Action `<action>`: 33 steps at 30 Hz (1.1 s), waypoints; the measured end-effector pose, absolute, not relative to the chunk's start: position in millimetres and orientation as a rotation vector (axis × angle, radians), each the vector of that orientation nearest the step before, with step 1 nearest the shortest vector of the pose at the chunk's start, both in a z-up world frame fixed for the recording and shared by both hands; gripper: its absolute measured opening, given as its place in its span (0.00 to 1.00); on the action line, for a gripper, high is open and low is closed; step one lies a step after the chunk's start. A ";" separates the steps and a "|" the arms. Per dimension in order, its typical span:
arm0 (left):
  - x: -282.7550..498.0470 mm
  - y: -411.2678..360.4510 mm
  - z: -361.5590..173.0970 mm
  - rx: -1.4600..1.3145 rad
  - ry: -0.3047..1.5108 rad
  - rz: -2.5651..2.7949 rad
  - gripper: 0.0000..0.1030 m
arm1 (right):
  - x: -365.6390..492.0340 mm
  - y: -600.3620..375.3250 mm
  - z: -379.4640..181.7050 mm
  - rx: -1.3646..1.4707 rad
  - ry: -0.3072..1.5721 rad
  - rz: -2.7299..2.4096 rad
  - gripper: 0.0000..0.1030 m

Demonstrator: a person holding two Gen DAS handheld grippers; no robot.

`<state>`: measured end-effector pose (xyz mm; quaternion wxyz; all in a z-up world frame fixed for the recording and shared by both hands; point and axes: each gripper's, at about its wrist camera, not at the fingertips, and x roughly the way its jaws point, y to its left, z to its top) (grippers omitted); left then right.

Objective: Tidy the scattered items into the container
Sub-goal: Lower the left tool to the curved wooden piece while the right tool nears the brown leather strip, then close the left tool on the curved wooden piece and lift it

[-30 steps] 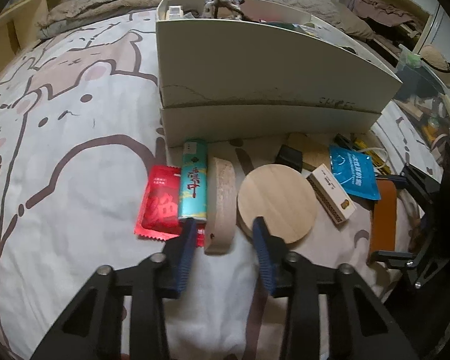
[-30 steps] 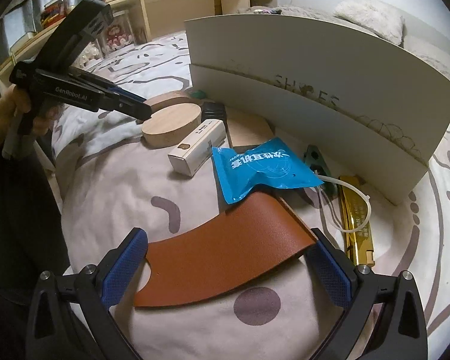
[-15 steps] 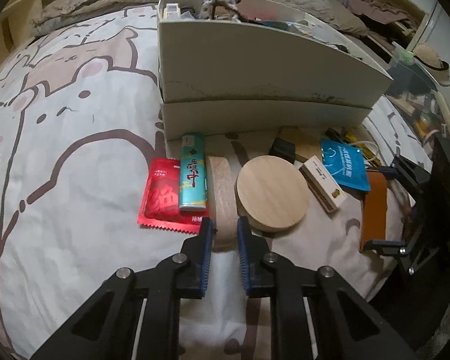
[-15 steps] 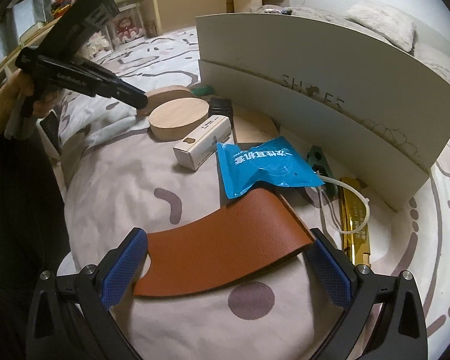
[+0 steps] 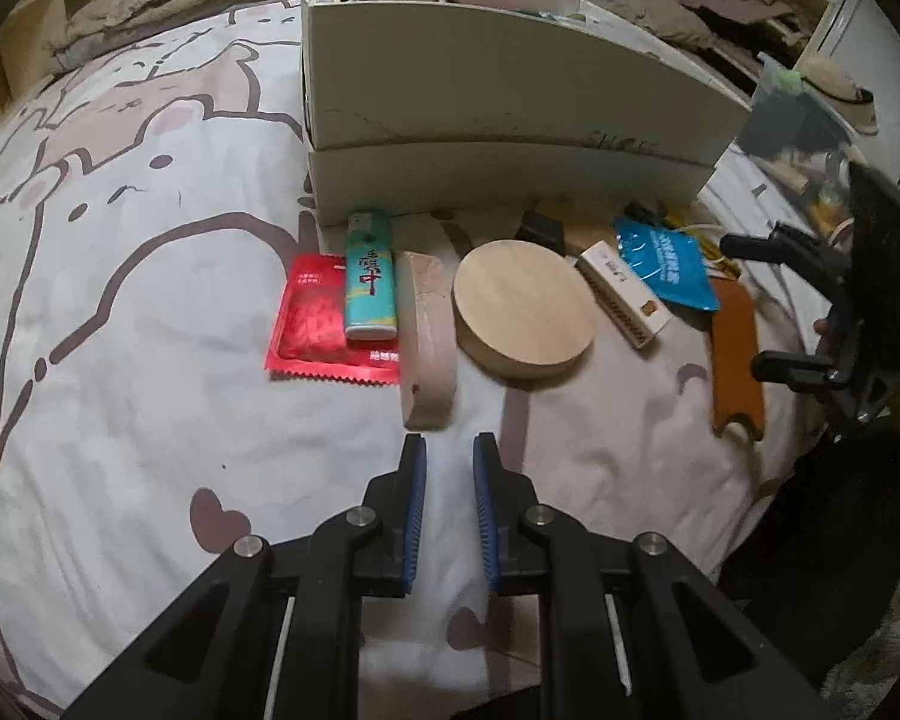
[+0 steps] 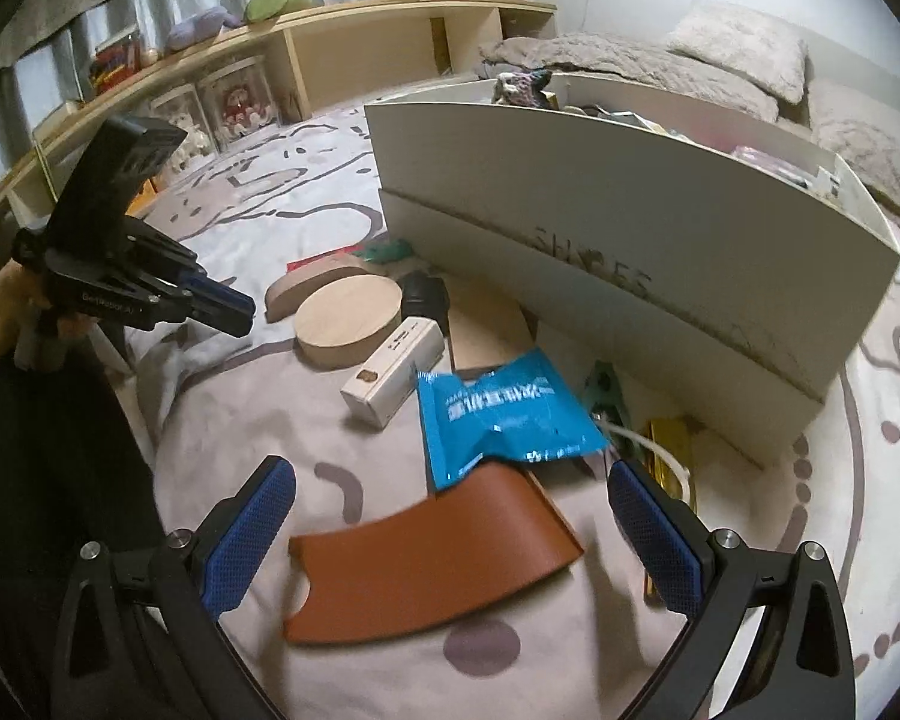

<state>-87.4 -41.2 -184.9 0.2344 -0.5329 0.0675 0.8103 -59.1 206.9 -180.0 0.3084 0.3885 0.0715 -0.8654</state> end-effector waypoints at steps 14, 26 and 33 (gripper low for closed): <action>-94.5 -27.9 -192.1 -1.422 0.227 2.275 0.45 | -38.9 205.7 -184.2 1.064 0.250 -2.178 1.00; -94.5 -35.8 -189.4 -1.452 0.180 2.255 0.19 | -20.9 199.4 -186.3 1.066 0.413 -2.162 1.00; -89.9 -43.9 -186.5 -1.473 0.167 2.230 0.19 | -11.3 179.2 -179.8 0.936 0.484 -2.295 1.00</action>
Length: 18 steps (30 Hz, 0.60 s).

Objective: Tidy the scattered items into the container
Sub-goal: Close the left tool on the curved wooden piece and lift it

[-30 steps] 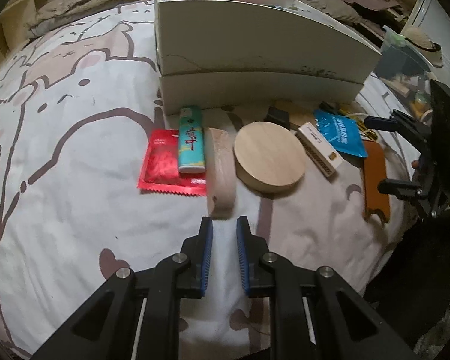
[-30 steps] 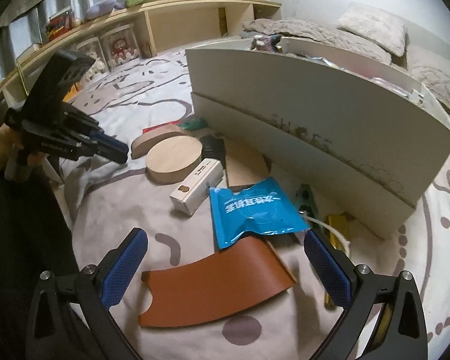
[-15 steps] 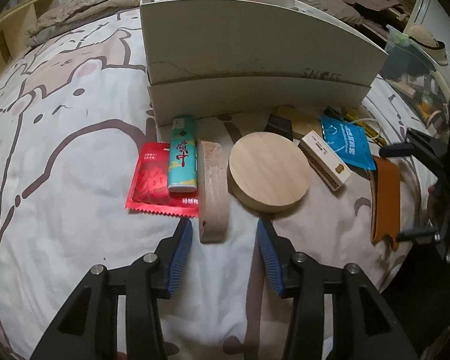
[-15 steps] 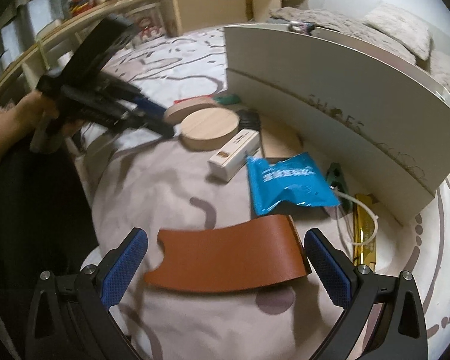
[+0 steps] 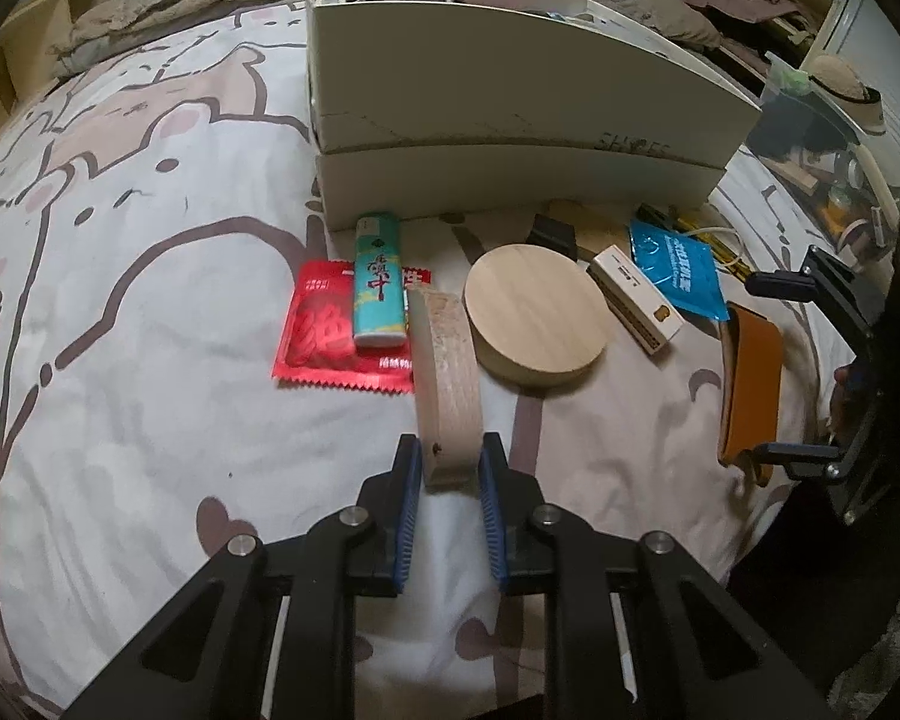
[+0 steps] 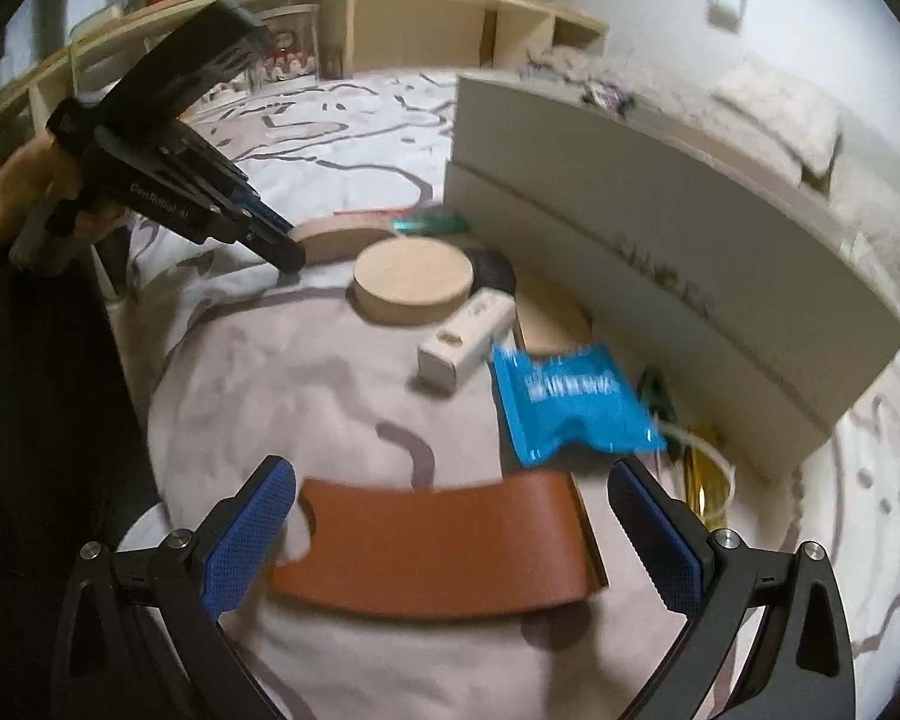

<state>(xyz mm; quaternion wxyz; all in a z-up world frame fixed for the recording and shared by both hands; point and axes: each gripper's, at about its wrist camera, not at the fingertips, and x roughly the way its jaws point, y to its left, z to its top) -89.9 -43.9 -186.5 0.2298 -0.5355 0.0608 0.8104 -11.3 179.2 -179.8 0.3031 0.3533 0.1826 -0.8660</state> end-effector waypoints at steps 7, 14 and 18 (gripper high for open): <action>-95.4 -53.0 -187.5 -1.501 0.136 2.255 0.19 | 3.0 158.2 -192.6 0.885 0.704 -2.240 1.00; -95.4 -55.9 -189.1 -1.504 0.219 2.307 0.40 | -1.4 169.3 -195.0 0.904 0.789 -2.249 1.00; -94.1 -53.0 -188.2 -1.494 0.254 2.320 0.48 | -3.1 179.4 -194.2 0.931 0.803 -2.271 1.00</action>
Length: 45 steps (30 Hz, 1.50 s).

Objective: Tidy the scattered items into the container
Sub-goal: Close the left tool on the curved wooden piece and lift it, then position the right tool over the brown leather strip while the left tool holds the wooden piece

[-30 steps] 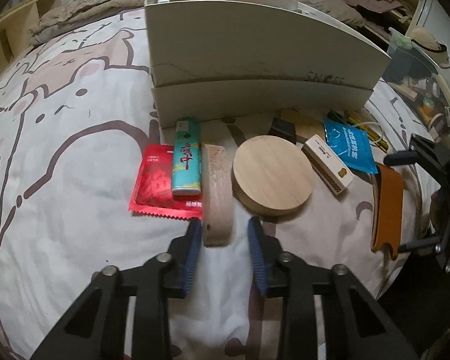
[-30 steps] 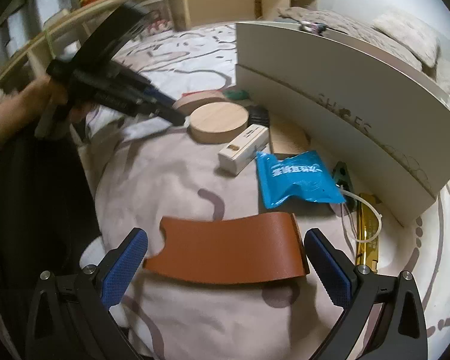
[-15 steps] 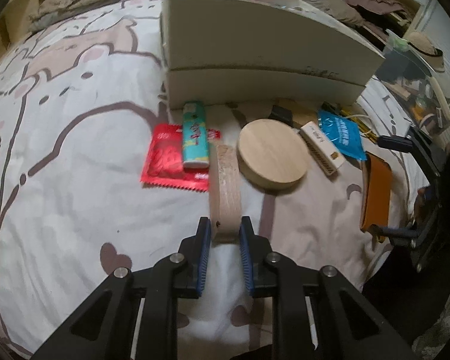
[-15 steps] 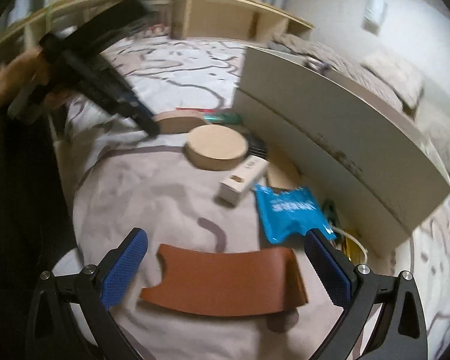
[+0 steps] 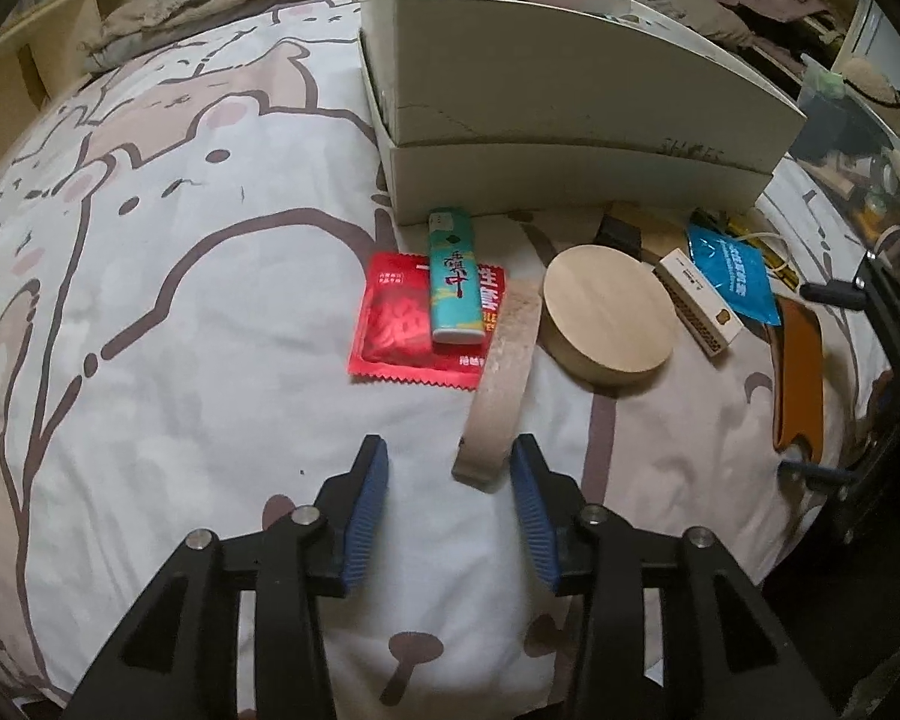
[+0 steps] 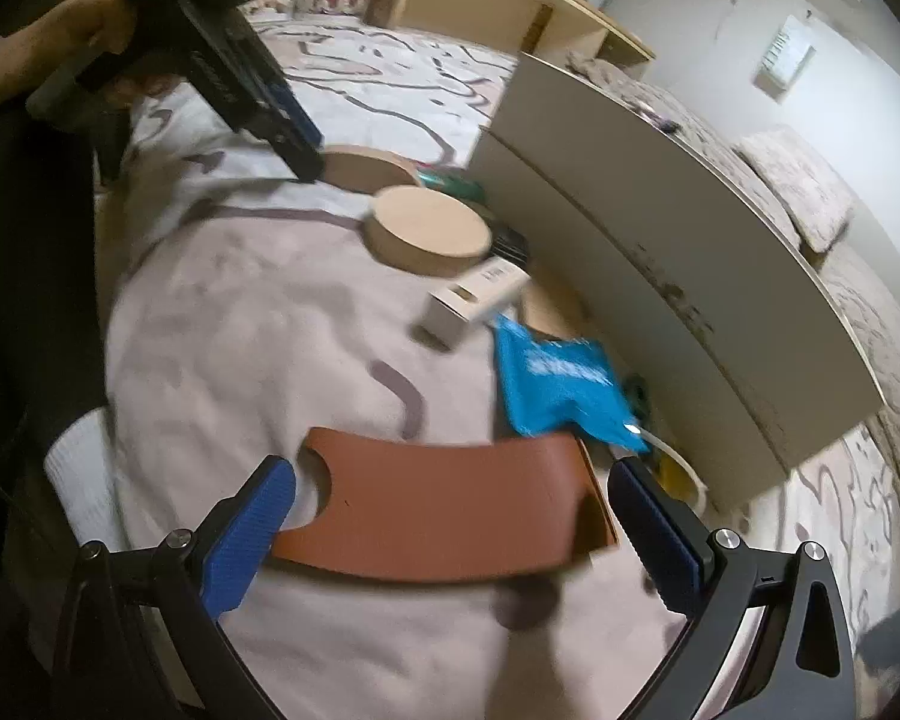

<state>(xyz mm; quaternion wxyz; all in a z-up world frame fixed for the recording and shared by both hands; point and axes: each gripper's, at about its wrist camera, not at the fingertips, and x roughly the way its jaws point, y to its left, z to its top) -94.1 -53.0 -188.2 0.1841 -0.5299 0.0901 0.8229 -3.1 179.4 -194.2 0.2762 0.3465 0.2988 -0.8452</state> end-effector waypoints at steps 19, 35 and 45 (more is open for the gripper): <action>-109.8 -84.3 -182.0 -1.537 0.138 2.495 0.53 | -34.2 244.8 -181.5 1.135 0.630 -2.392 1.00; -101.4 -52.2 -183.7 -1.421 0.382 2.492 0.64 | -58.1 213.3 -185.8 1.151 0.401 -2.433 1.00; -113.5 -72.3 -188.2 -1.484 0.324 2.562 0.64 | -68.2 255.2 -193.8 1.290 0.322 -2.556 1.00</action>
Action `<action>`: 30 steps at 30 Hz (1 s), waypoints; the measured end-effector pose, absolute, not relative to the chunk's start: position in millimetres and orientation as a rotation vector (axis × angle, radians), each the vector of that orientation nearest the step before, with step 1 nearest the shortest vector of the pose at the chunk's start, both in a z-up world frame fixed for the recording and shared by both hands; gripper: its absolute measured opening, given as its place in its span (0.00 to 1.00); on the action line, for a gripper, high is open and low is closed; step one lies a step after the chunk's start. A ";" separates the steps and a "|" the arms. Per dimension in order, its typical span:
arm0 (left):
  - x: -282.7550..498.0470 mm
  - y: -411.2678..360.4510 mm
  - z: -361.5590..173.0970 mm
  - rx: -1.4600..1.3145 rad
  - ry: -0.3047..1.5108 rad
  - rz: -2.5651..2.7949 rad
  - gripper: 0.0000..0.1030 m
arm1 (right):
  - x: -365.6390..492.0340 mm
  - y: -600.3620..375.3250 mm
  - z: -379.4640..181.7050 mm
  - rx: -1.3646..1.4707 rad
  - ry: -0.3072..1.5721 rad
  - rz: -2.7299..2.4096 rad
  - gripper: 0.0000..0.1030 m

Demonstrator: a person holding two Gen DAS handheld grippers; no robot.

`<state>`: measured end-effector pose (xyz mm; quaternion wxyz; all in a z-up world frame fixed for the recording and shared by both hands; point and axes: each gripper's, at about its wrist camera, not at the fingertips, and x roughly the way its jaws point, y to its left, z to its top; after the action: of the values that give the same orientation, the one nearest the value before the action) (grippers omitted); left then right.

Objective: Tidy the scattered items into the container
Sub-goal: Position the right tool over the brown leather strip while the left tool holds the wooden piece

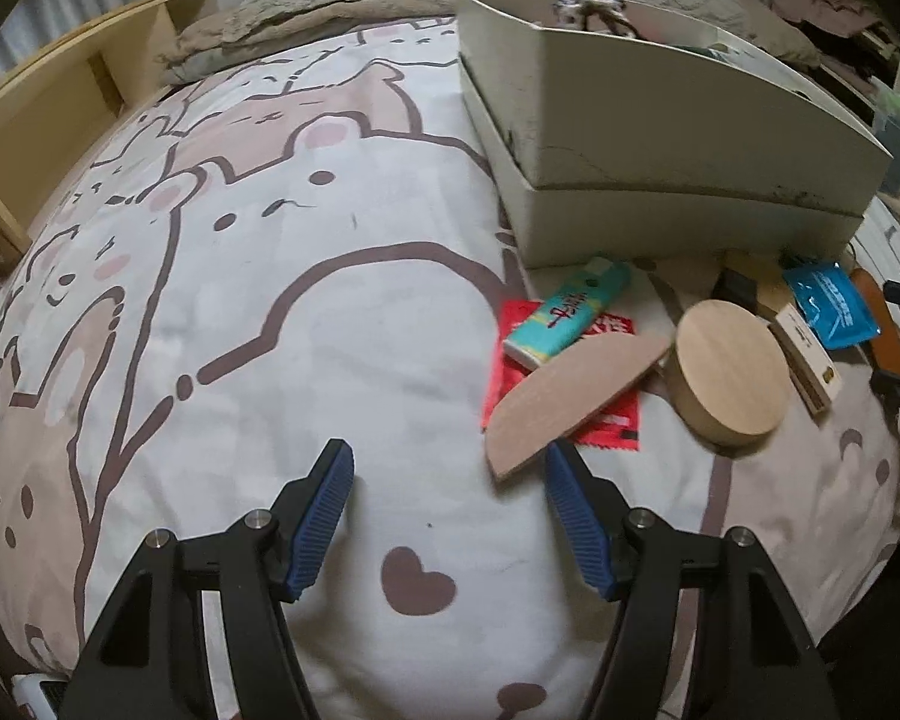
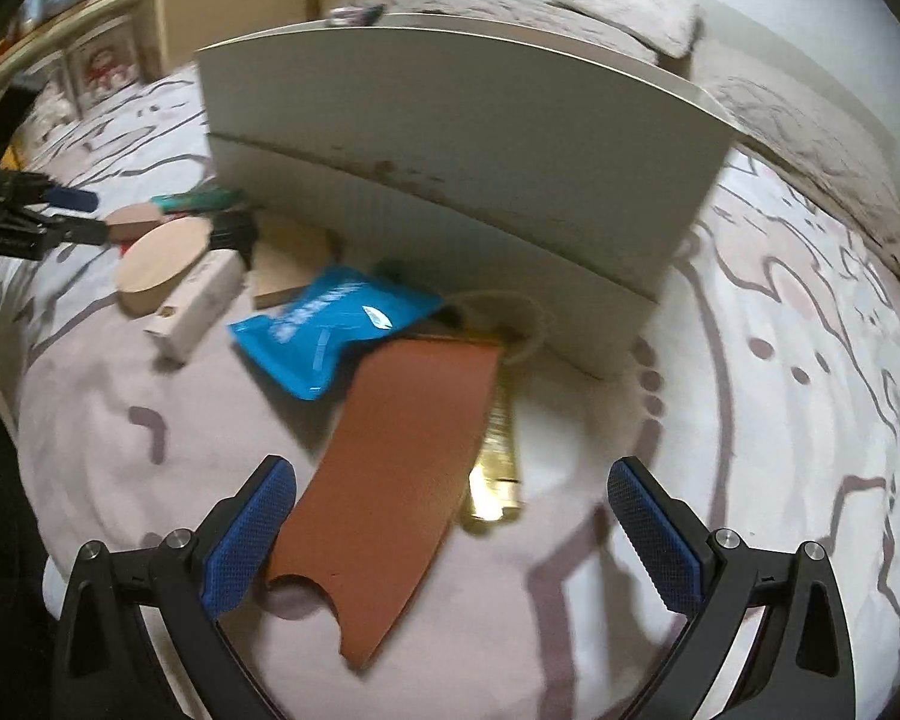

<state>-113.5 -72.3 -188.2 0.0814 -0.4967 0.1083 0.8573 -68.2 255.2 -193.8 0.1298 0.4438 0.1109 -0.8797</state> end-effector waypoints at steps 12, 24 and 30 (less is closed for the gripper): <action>-126.2 -88.9 -192.5 -1.540 0.252 2.622 0.64 | -64.7 273.6 -195.5 1.300 0.345 -2.611 1.00; -116.8 -81.5 -184.8 -1.457 0.279 2.626 0.82 | -63.7 270.0 -193.6 1.301 0.334 -2.600 1.00; -108.9 -62.3 -179.7 -1.373 0.286 2.568 0.92 | -65.8 255.9 -193.3 1.260 0.357 -2.600 1.00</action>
<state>-108.9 -62.3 -179.7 0.1079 -0.4665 0.0971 0.8725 -65.8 255.9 -193.3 0.1150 0.4300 0.1219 -0.8872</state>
